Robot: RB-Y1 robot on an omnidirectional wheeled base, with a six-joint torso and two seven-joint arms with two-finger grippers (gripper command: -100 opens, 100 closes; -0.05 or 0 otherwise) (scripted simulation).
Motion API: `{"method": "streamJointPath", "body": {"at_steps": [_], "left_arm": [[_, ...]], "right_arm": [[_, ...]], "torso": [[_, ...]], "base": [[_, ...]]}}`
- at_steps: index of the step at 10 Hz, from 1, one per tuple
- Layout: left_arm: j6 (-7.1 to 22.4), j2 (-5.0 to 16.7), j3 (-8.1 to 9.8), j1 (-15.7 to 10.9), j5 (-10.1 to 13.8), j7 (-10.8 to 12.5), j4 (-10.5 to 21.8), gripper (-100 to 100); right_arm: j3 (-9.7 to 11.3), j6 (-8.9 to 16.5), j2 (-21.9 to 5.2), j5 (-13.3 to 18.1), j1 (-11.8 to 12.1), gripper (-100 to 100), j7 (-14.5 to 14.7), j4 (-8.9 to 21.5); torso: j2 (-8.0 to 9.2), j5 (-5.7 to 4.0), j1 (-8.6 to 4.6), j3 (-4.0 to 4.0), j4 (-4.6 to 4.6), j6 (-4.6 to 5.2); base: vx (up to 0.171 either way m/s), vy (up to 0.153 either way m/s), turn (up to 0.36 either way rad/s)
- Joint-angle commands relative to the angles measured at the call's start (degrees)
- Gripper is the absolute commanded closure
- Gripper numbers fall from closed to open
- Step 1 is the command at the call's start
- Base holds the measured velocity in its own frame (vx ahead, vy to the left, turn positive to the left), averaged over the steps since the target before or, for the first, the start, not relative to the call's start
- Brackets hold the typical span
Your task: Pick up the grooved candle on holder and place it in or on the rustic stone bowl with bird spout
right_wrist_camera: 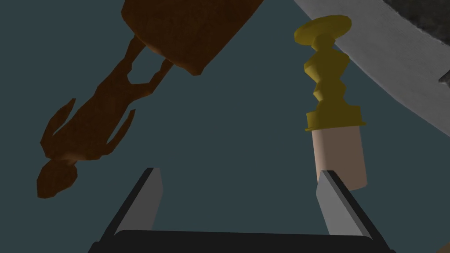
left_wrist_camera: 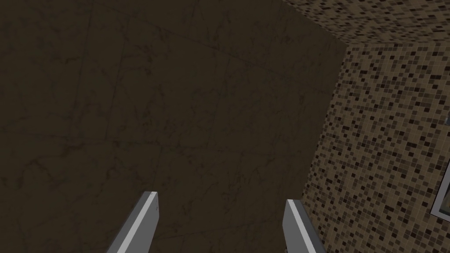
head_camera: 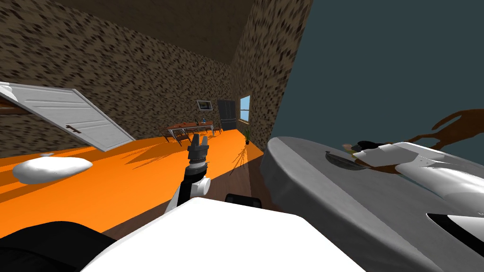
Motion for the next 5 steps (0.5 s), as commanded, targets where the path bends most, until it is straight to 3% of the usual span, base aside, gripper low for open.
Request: {"method": "streamJointPath", "body": {"at_steps": [1, 4, 5], "left_arm": [[0.0, 0.0, 0.00, 0.0, 0.0, 0.0, 0.0, 0], [0.0, 0.0, 0.00, 0.0, 0.0, 0.0, 0.0, 0], [0.0, 0.0, 0.00, 0.0, 0.0, 0.0, 0.0, 0]], "right_arm": [[0.2, 1.7, -1.7, -2.4, -1.2, -100, 2.0, -1.4], [0.3, 2.0, -2.1, -3.2, -1.9, -100, 3.0, -1.3], [0.3, 2.1, -2.2, -3.2, -1.8, 0, 3.0, -1.4]], "torso": [[0.00, 0.00, 0.00, 0.00, 0.00, 0.00], [0.01, -0.01, -0.01, 0.01, 0.00, 0.01], [-0.09, -0.02, 0.00, -0.05, -0.02, 0.00]], "base": [[-0.065, -0.005, 0.045], [-0.045, -0.006, 0.013], [0.000, 0.000, 0.000]]}}
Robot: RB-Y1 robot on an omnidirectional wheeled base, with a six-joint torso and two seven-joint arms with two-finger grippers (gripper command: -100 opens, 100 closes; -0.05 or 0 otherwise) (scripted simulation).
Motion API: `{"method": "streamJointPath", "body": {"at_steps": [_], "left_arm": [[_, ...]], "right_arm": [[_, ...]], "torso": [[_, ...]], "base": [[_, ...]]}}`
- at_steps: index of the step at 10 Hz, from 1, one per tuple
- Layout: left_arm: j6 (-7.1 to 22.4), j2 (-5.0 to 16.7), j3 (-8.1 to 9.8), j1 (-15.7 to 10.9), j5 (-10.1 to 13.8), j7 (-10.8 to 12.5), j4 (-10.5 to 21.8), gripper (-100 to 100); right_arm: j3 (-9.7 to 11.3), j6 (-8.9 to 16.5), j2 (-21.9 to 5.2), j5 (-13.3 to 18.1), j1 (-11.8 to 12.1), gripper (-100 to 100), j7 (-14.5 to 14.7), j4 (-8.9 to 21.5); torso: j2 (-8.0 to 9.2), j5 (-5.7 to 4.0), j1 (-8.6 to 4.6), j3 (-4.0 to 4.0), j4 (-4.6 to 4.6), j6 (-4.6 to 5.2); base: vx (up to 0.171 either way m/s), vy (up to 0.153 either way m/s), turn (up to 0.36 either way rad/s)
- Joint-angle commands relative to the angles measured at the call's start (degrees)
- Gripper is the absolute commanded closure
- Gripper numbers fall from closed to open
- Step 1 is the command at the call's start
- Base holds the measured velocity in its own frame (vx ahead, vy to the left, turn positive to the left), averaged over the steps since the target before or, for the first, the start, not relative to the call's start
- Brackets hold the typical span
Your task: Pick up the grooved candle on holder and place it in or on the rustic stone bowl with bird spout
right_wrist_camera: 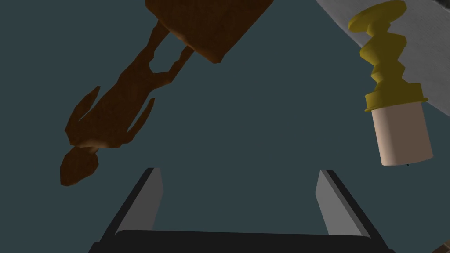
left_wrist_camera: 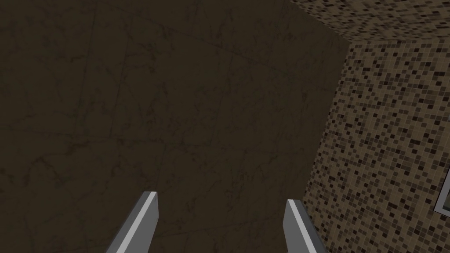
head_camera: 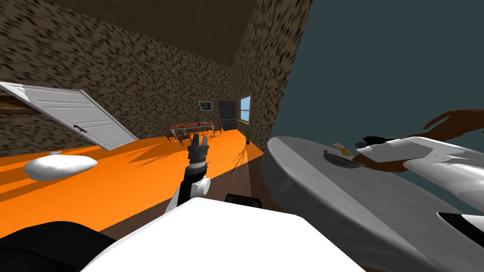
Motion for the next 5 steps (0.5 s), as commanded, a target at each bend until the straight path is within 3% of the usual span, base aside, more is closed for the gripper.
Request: {"method": "streamJointPath", "body": {"at_steps": [1, 5], "left_arm": [[0.0, 0.0, 0.00, 0.0, 0.0, 0.0, 0.0, 0], [0.0, 0.0, 0.00, 0.0, 0.0, 0.0, 0.0, 0]], "right_arm": [[0.0, 0.0, 0.0, 0.0, 0.0, 0, 0.0, 0.0], [0.0, 0.0, 0.0, 0.0, 0.0, 0, 0.0, 0.0]], "torso": [[0.00, 0.00, 0.00, 0.00, 0.00, 0.00], [-0.06, 0.00, 0.00, -0.03, -0.02, 0.00]], "base": [[0.000, 0.000, 0.000], [0.000, 0.000, 0.000]]}}
